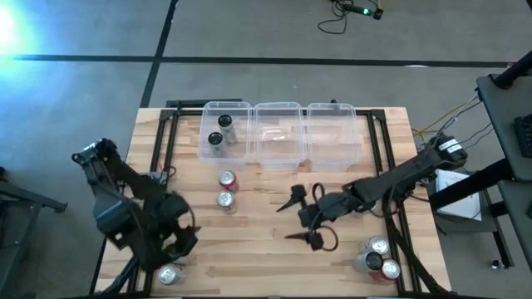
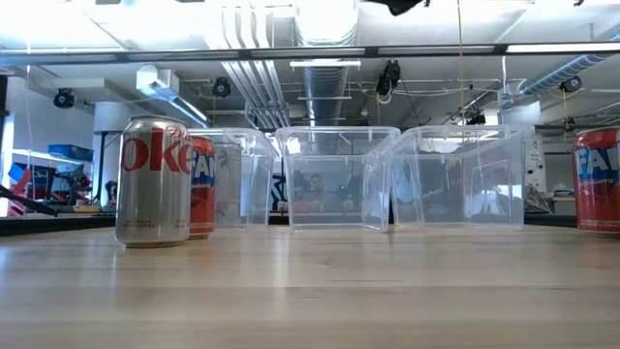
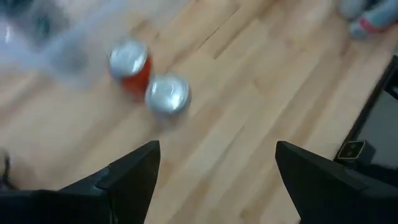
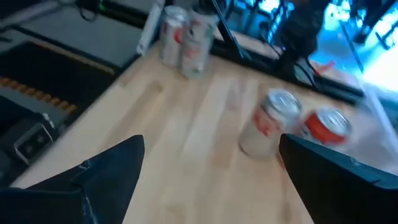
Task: Sort soda cans
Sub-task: Put the left pink-white soda can into the left transparent bin
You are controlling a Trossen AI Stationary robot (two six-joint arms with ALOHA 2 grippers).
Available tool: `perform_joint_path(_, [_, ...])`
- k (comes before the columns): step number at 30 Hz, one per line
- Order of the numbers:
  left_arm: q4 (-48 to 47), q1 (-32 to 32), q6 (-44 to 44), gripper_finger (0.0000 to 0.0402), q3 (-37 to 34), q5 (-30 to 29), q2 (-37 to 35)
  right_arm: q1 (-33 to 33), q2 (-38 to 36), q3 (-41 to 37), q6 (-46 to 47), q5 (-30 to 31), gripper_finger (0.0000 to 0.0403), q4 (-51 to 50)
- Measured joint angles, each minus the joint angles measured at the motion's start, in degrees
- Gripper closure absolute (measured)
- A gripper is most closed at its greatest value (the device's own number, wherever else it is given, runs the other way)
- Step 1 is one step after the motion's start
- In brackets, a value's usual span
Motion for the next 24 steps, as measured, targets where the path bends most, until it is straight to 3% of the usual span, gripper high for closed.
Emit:
perform_joint_path(5, [0.35,-5.0,-10.52,0.0098,-3.33,8.03,0.32,2.93,6.06,1.95,2.36,2.8,0.003,4.27])
perform_joint_path(8, [0.28,-6.27,-12.36,0.0098,-4.46,15.37,1.44,4.34,9.62,5.02,5.11,4.08,0.003,4.52])
perform_joint_path(14, [0.9,-7.44,-14.49,0.0098,-4.48,23.52,3.58,6.89,17.09,13.03,6.47,4.05,0.003,3.17])
perform_joint_path(24, [2.62,-9.04,-14.77,0.0077,-4.43,25.05,5.76,8.07,24.3,28.87,10.03,4.16,0.003,-10.81])
